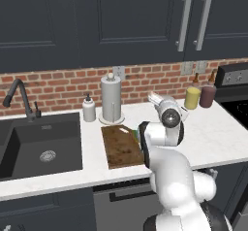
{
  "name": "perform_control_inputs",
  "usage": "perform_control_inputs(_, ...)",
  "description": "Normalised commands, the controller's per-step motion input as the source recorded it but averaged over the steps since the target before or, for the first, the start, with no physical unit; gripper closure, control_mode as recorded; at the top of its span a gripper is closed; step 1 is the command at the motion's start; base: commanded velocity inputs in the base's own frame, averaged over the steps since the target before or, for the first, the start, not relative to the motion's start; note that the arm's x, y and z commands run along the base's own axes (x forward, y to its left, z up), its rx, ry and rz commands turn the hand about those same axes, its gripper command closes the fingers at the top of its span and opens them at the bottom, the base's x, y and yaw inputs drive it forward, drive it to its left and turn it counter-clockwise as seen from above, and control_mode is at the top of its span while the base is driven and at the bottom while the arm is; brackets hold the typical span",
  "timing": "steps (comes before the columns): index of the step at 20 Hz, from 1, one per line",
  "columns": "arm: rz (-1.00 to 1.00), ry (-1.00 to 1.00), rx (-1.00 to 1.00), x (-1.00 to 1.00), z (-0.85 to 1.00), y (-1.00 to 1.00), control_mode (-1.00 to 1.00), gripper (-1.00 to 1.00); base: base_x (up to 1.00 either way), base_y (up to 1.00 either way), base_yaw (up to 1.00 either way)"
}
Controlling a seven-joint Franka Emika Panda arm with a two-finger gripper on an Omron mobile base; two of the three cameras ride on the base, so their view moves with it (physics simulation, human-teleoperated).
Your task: Pick up the sponge from the counter and clean the cutting board by briefly scrubbing or pressing down on the cutting board. Once finished, release the sponge.
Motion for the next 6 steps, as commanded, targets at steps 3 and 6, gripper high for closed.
perform_control_inputs(3, 0.0, -0.26, 0.03, -1.0, 1.0, -0.2, -1.0, 1.0, 0.0, 0.0, 0.0)
perform_control_inputs(6, 0.0, -0.12, 0.06, -1.0, 1.0, -0.15, -1.0, 1.0, 0.0, 0.0, 0.0)
